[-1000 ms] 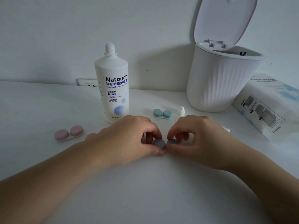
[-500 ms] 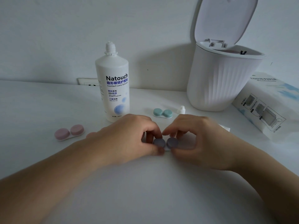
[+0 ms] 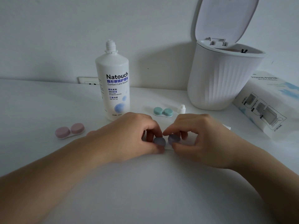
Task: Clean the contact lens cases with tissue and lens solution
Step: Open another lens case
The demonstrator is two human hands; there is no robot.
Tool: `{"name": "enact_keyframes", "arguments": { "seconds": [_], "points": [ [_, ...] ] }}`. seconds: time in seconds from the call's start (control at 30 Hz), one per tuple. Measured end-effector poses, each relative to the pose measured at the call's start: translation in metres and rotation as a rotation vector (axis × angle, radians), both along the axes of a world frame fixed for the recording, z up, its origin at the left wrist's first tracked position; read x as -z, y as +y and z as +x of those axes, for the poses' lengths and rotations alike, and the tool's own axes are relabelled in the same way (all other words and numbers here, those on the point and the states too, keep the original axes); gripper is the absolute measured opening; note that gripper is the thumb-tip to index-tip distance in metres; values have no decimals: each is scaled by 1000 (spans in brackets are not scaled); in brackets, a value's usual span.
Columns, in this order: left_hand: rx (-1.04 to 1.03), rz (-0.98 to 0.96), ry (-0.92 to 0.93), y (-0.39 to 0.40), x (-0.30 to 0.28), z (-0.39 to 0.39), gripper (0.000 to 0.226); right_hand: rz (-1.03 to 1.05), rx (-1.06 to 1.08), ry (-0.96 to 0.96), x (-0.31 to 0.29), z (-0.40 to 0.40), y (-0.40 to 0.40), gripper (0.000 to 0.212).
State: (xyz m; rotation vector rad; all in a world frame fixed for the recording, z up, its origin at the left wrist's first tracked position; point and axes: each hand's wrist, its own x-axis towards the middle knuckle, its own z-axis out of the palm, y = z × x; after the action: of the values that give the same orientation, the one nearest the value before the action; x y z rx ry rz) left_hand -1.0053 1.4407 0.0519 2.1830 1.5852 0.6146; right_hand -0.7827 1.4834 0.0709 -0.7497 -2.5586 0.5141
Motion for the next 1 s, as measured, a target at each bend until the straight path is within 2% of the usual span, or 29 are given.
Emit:
{"name": "enact_keyframes", "arguments": {
  "seconds": [0.1, 0.23, 0.33, 0.5, 0.67, 0.8, 0.93, 1.0],
  "points": [
    [2, -4, -3, -1, -1, 1, 29, -18, 36, 72, 0, 3, 4, 17],
    [18, -17, -30, -2, -3, 1, 28, -28, 196, 109, 3, 6, 12, 11],
    [17, -17, -31, -2, -3, 1, 20, 7, 284, 45, 5, 9, 18, 11],
    [13, -21, -53, -2, -3, 2, 20, 26, 346, -51, 6, 10, 21, 11],
    [11, -27, -58, -3, -3, 1, 20, 35, 327, -153, 3, 12, 21, 25],
    [16, -25, -50, -3, -3, 1, 22, 106, 192, -134, 0, 13, 18, 30],
    [18, -24, -34, -2, -4, 1, 24, 56, 100, -183, -1, 11, 12, 45],
    [17, -19, -36, -1, -3, 1, 23, 39, 94, -225, 2, 8, 12, 41]
  ]
}}
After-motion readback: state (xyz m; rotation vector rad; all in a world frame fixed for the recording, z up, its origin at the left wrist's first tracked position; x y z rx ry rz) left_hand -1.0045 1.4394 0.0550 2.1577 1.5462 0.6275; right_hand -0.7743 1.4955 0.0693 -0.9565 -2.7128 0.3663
